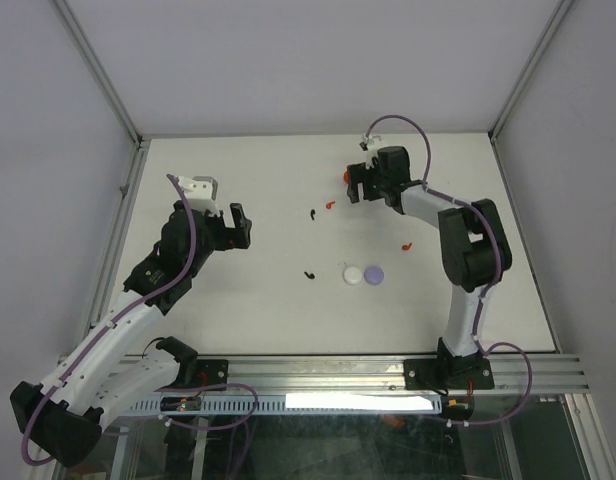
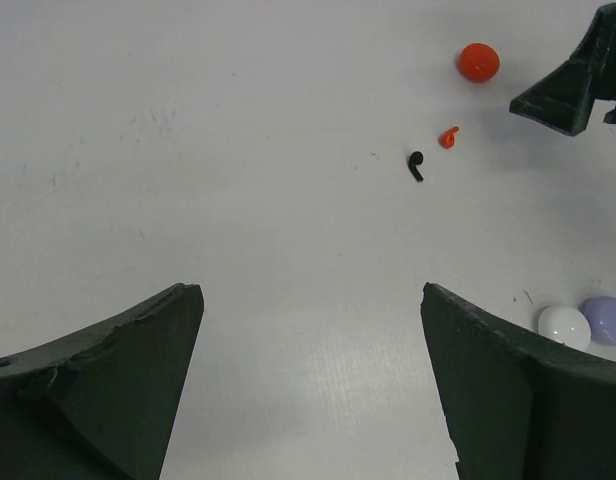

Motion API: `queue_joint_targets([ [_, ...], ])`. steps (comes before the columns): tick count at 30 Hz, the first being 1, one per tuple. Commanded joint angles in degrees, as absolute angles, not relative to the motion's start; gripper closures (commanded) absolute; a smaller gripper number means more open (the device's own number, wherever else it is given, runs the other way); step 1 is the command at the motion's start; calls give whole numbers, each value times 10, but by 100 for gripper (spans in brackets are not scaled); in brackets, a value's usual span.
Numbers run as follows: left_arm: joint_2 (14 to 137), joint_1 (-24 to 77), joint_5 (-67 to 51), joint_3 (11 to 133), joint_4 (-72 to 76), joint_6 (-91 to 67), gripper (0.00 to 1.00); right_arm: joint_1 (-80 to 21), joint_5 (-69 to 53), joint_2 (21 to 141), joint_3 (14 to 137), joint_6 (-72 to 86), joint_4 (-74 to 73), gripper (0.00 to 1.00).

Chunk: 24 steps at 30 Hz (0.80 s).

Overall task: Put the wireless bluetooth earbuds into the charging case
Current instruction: Pick up the charging case at the center of the board.

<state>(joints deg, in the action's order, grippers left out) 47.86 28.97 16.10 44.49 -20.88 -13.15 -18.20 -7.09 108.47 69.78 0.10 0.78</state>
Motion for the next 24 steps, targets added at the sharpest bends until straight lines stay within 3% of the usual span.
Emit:
queue_joint_targets([
  [1, 472, 281, 150, 444, -178, -136, 7, -174, -80, 1159, 802, -78, 80, 18],
  [12, 478, 276, 149, 444, -178, -133, 7, -158, -133, 1300, 947, -88, 59, 25],
  [24, 475, 272, 126, 443, -178, -133, 9, -163, -125, 1329, 976, -115, 30, 44],
])
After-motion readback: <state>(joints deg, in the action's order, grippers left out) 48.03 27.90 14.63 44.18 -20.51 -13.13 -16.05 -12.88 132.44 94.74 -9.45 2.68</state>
